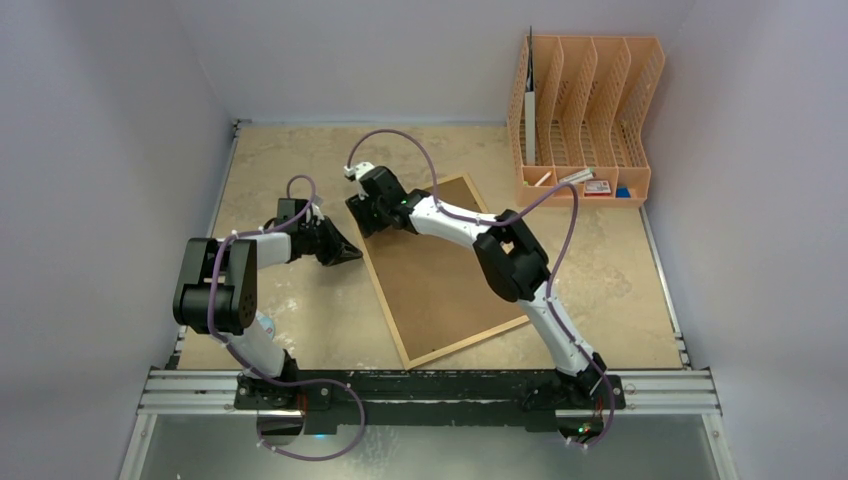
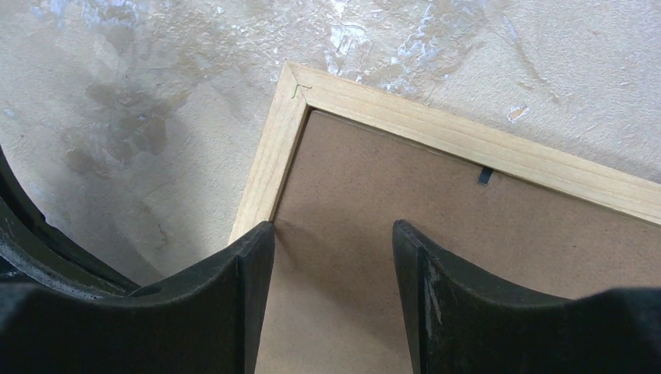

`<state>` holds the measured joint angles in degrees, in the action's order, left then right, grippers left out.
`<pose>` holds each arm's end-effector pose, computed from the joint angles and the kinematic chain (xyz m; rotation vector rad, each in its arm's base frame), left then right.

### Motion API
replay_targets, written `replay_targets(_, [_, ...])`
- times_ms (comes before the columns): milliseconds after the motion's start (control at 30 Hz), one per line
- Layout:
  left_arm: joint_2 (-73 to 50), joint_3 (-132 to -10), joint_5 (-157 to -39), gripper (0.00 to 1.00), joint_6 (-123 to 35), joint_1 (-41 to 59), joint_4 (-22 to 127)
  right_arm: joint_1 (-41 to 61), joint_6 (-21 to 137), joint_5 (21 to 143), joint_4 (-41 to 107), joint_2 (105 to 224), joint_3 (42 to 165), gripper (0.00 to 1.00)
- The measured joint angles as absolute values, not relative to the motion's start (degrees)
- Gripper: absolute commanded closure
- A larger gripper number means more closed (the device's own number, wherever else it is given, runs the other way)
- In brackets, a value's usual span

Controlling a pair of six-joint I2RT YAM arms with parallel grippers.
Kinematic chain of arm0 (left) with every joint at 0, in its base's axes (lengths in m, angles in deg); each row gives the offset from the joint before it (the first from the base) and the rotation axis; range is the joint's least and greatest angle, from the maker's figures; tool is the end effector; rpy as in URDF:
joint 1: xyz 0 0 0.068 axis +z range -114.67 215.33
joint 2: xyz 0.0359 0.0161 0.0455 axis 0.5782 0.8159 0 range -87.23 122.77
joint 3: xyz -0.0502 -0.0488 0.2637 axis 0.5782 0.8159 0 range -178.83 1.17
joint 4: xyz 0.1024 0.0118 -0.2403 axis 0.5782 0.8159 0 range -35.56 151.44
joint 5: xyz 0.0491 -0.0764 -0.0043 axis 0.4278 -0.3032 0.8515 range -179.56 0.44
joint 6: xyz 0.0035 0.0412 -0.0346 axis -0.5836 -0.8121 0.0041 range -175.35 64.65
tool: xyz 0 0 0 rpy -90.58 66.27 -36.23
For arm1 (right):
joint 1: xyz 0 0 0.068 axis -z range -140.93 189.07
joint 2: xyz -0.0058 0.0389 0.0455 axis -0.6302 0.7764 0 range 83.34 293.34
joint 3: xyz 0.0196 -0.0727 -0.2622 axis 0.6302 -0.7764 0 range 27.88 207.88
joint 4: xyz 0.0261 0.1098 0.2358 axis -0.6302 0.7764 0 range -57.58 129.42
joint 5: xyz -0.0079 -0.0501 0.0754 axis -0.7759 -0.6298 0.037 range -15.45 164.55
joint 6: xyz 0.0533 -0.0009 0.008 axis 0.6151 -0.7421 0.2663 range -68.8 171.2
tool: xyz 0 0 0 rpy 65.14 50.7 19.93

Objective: Put the photo into the frame

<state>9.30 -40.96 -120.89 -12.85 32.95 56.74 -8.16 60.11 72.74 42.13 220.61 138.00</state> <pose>0.2978 -0.0310 0.1243 -0.6980 2.5569 -0.9860 0.3722 0.4006 0.1685 -0.7252 2.1417 0.5006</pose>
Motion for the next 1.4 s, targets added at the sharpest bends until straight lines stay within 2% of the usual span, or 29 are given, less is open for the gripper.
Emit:
replay_targets(767, [9.52, -41.11, -121.17, 0.97, -12.85, 33.06, 56.87, -10.03, 61.81, 63.96, 46.5, 223.52, 143.32, 0.49])
replay_targets(1100, [9.52, -41.11, -121.17, 0.97, -12.85, 33.06, 56.9, -8.37, 61.83, 71.74, 43.25, 221.66, 139.62, 0.42])
replay_targets(1400, [9.52, -41.11, -121.2, 0.97, -12.85, 33.06, 56.9, -7.52, 61.53, 76.39, 42.37, 221.16, 138.64, 0.41])
